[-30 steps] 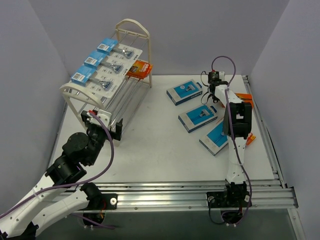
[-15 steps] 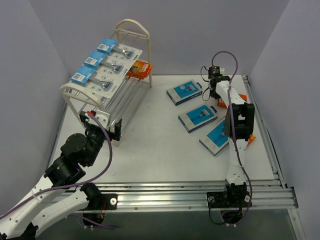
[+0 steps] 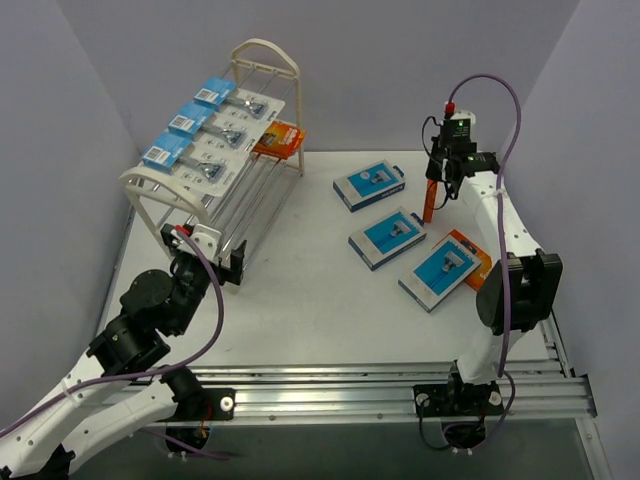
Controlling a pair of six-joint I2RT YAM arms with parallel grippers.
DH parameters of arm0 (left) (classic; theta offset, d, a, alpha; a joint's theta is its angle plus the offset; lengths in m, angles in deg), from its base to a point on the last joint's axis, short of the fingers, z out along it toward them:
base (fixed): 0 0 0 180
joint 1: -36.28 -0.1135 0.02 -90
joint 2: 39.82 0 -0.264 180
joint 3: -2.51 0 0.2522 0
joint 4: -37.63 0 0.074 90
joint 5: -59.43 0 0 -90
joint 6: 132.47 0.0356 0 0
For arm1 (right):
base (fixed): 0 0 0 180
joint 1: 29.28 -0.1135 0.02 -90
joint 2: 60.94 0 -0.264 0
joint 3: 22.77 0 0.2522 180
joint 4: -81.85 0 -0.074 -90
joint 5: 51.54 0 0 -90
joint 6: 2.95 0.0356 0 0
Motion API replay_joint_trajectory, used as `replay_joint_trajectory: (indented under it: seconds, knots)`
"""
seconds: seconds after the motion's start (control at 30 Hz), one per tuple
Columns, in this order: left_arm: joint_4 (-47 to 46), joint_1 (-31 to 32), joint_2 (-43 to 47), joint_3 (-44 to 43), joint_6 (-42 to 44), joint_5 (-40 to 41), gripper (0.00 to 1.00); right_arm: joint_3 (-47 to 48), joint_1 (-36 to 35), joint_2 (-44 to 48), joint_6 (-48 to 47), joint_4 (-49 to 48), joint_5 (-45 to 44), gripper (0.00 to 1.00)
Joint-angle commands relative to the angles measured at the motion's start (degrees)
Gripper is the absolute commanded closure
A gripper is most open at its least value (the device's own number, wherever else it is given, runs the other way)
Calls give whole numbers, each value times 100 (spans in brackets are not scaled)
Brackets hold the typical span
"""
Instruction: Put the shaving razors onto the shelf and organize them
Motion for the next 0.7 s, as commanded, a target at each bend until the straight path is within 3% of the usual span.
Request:
replay_joint_trajectory:
  seconds: [0.0,0.33,0.67]
  knots:
    - [-187,108,-33,31,86,-309,6,-463,-70,362,225,-251,458,100]
    - [-363,398,-305,181,218,-538,6,-1043,-448,1573,462,-374,1117,100]
    - [-486,697,-709,-135,-72,-881,6,-2212,-694,3042,1604,-1200,2268,100]
